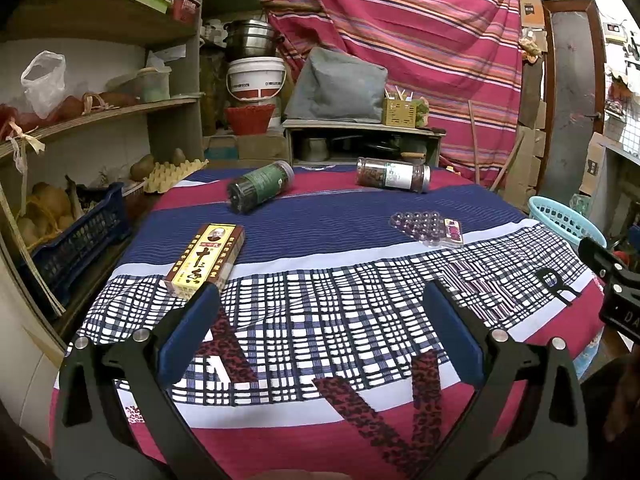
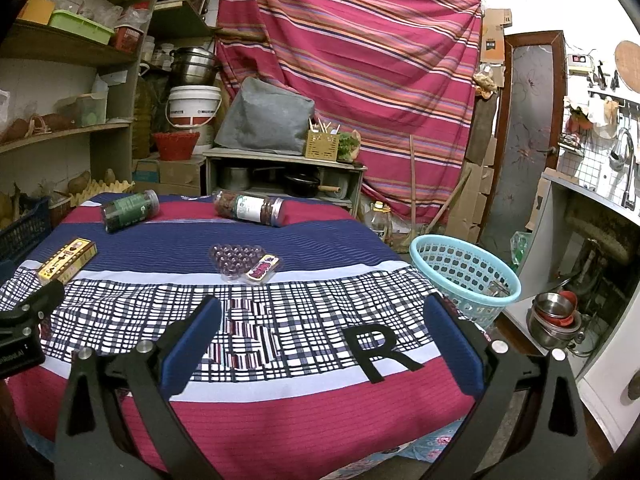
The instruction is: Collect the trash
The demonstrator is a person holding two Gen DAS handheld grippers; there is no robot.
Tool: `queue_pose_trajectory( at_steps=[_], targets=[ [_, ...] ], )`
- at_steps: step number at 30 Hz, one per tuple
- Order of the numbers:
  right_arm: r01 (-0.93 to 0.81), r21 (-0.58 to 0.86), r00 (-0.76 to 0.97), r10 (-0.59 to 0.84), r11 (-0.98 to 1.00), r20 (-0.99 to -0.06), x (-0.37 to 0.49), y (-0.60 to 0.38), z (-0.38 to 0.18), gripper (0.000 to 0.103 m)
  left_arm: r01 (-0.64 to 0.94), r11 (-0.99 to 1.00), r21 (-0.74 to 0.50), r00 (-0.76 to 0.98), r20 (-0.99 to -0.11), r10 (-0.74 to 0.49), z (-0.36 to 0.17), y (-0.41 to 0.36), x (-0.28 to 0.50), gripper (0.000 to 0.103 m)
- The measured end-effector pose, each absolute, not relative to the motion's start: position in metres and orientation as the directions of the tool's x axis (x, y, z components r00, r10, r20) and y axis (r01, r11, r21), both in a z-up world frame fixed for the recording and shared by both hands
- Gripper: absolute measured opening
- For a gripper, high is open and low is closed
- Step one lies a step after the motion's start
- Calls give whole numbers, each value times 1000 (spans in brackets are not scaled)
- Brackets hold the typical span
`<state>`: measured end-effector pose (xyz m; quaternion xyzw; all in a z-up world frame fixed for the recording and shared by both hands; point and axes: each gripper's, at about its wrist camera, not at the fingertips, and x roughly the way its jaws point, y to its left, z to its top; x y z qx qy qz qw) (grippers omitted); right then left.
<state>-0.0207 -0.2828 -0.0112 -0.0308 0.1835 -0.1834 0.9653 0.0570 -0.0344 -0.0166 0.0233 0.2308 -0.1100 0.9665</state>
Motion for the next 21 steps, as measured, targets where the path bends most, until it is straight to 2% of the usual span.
queue_pose_trajectory(
  at_steps=[21],
  targets=[
    [342, -128, 865, -365, 931, -343, -21, -282, -11, 98, 225, 974, -12, 868, -452, -206, -18, -32, 57, 98]
  ],
)
